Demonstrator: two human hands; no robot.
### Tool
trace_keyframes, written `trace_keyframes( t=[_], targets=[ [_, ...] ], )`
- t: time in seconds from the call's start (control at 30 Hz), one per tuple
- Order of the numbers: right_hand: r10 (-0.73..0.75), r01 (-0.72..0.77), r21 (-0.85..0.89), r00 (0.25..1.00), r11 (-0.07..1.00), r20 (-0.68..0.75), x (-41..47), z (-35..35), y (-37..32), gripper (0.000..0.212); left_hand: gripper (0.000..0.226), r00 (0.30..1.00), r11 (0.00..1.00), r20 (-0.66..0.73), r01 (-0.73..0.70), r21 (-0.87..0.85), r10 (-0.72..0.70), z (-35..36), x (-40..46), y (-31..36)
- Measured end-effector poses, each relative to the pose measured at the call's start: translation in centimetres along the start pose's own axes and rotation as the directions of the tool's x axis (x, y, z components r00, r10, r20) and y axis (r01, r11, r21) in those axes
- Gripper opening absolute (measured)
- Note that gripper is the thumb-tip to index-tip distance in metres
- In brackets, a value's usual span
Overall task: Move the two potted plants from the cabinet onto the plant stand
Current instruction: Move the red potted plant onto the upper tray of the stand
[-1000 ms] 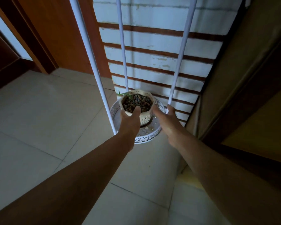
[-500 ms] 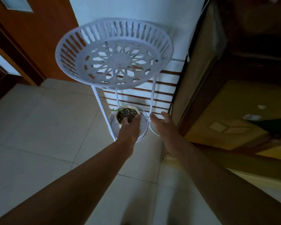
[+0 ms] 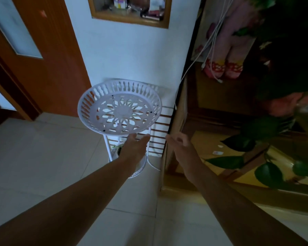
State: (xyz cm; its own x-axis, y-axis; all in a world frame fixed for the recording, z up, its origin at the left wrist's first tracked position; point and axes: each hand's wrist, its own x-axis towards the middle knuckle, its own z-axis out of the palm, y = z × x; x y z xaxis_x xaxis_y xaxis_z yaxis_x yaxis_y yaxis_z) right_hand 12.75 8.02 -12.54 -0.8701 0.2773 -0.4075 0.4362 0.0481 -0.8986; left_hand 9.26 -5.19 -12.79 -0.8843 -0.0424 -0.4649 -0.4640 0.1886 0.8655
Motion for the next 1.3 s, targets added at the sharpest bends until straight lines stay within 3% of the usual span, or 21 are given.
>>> trace_keyframes(
  t=[0.4,0.8,0.87,0.97,1.07,1.2,1.3],
  targets=[
    [-0.096,0.096,-0.002,0.991,0.995,-0.096,-10.3,-4.3,-10.0,0.068,0.066,0.983,0.981,0.07,-0.177,0.078,0.172,-2.6,-10.5,9.4],
    [-0.185,0.207,0.043,0.937,0.977,-0.295,-11.4,-1.5,-18.8,0.068,0.067,0.918,0.933,0.259,-0.339,0.123,0.299,-6.9,-9.0,18.6],
    [-0.223,0.254,0.048,0.913,0.966,-0.342,-10.3,0.3,-20.3,0.055,0.066,0.898,0.925,0.311,-0.361,0.118,0.311,-8.3,-7.6,20.1],
    [-0.291,0.368,0.122,0.865,0.922,-0.41,-8.5,2.8,-21.9,0.005,0.066,0.871,0.908,0.384,-0.39,0.155,0.308,-10.6,-5.3,22.0],
    [-0.317,0.402,0.134,0.852,0.906,-0.417,-7.6,4.7,-22.9,0.01,0.064,0.839,0.885,0.455,-0.422,0.197,0.298,-11.7,-2.9,23.4],
    [-0.275,0.381,0.087,0.789,0.92,-0.55,-6.4,4.5,-23.4,0.025,0.063,0.8,0.865,0.541,-0.442,0.236,0.261,-10.6,-0.3,25.1],
    [-0.208,0.35,0.113,0.754,0.93,-0.623,-4.5,3.0,-23.7,0.017,0.064,0.764,0.841,0.593,-0.477,0.256,0.253,-8.4,0.8,26.2]
  ],
)
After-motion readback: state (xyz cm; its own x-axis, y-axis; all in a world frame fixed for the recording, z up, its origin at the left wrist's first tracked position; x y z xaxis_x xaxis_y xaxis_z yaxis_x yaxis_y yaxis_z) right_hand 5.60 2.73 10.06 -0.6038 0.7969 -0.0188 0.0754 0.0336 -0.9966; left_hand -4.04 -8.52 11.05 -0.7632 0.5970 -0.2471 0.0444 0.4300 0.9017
